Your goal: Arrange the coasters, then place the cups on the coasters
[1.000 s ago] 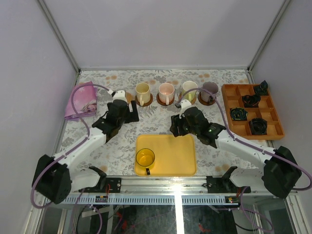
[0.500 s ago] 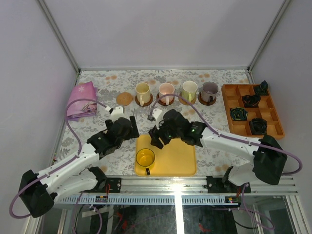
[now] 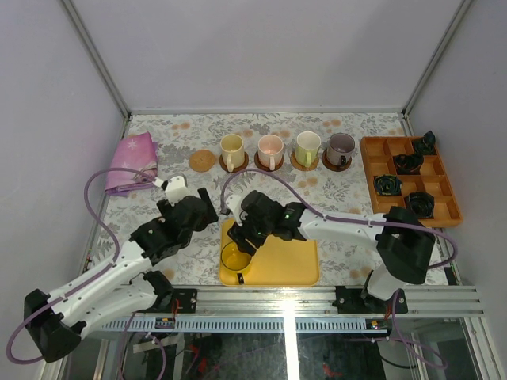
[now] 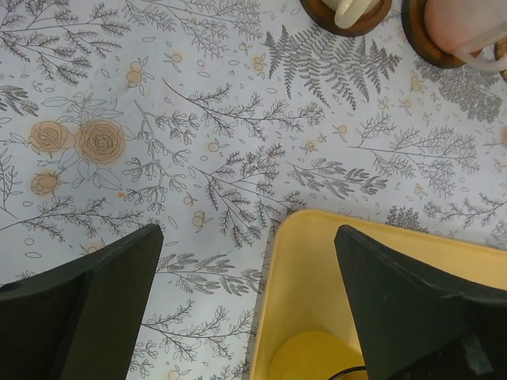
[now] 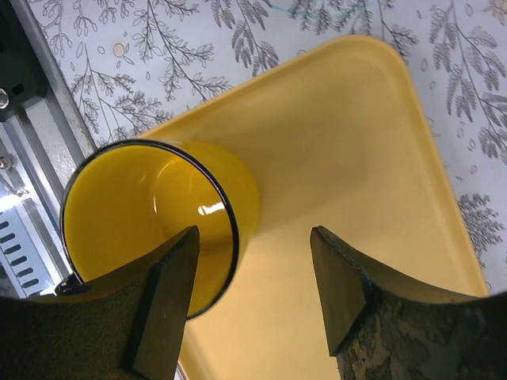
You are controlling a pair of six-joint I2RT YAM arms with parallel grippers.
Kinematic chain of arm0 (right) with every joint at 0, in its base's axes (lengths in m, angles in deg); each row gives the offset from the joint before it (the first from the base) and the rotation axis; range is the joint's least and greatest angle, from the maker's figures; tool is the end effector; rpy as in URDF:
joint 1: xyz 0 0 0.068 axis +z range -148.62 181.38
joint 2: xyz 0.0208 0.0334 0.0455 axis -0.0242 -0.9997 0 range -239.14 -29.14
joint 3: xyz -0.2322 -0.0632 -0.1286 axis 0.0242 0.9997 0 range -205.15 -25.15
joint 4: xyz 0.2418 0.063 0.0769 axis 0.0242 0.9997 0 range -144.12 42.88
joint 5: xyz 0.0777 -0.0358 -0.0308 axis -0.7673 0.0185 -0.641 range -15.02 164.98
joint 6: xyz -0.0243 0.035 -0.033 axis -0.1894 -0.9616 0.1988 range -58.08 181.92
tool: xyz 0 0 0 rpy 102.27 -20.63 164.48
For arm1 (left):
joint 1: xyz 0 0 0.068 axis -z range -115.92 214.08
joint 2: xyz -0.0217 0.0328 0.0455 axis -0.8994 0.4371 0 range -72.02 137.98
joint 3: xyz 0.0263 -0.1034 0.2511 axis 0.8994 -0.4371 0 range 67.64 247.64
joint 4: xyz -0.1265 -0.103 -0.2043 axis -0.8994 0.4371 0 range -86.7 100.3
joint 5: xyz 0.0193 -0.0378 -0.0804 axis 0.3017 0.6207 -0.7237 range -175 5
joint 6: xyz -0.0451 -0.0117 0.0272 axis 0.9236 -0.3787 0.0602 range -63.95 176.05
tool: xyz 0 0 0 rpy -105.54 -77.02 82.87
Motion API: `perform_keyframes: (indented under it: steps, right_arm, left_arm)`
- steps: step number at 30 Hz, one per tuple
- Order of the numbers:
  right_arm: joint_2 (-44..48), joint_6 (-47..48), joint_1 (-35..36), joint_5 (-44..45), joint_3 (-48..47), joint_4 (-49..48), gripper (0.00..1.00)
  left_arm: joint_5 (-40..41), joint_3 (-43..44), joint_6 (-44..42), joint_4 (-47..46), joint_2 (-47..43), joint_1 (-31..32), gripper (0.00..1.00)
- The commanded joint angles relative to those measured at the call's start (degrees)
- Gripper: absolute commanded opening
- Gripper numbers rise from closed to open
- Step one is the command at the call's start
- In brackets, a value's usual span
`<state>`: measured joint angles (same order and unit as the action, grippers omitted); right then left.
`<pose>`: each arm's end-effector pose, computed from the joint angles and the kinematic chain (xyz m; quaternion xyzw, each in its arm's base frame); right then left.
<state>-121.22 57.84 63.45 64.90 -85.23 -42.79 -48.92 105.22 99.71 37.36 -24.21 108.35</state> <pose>0.1577 0.3108 0.2237 -0.4738 0.7832 0.2829 0.2866 0.1348 -0.1024 0.2528 -0.1156 0.8768 -0.0510 0.4639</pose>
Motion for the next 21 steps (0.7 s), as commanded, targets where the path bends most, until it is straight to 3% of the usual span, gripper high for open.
perform_keyframes:
  steps: [1,10,21]
  right_arm:
    - [-2.7,0.96,1.84,-0.78,-4.47,-0.87,0.66]
    - [-7.49,0.13,3.09,2.36,-6.47,-2.6,0.63]
    - [-2.26,-8.51,3.06,19.91,-2.32,-3.48,0.01]
  left_arm:
    - [3.14,-1.17,2.1,-0.08,-2.12,0.31,0.91]
    - [3.3,-2.34,2.55,-0.72,-3.51,0.27,0.91]
    - [0.12,-2.25,0.09,-4.64,-0.27,0.26,0.91]
